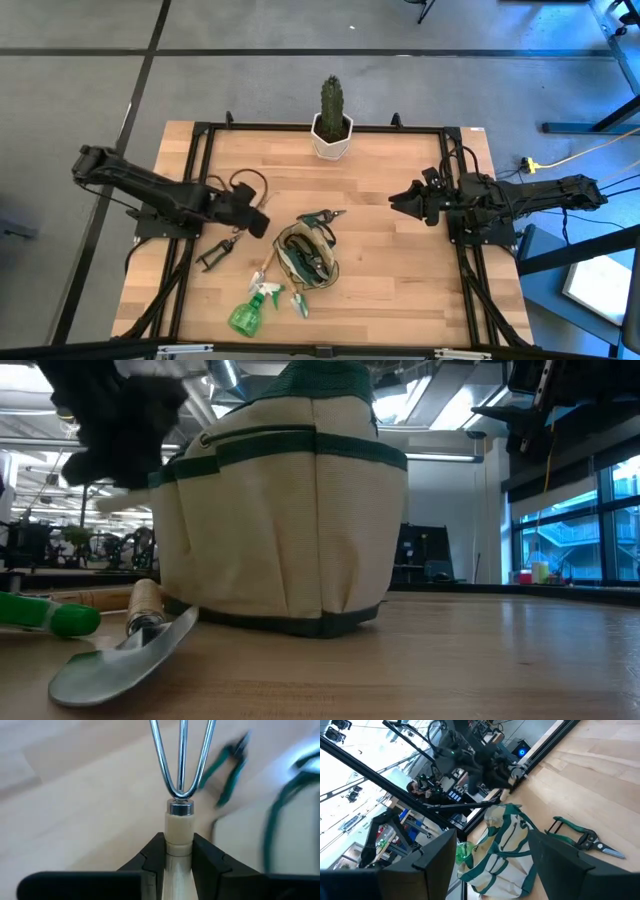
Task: Pick & Place Garden tools in Gardening bag
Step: Put the brown hand rake into the green gardening bag
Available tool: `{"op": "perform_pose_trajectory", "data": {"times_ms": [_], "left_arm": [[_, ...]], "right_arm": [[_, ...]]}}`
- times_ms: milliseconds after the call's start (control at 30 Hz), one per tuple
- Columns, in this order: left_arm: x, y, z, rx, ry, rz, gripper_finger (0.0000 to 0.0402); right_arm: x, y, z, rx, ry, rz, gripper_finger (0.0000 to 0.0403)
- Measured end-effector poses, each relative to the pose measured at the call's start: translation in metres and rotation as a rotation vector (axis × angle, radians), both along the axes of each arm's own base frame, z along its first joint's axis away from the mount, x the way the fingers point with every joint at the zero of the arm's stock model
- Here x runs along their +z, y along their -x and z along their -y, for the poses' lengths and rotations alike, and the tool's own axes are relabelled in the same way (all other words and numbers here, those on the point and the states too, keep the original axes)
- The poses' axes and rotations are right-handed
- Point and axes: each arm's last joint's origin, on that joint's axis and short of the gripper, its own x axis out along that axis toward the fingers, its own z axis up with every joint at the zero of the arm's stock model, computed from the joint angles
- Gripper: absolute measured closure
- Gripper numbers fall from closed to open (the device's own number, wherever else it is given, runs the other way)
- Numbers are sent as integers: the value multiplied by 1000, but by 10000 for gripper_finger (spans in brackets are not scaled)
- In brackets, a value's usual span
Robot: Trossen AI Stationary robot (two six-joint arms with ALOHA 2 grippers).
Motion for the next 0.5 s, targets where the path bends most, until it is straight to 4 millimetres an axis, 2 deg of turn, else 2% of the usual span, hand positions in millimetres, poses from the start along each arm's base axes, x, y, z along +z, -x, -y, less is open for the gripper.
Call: {"op": "perform_pose_trajectory", "data": {"times_ms": [267,500], "left_arm": [[34,-2,13,23,-80,368,339],[44,-12,42,24,-166,559,339]], "right_arm": [[2,0,-2,49,-54,13,152],[4,-3,-4,97,-135,38,152]]}}
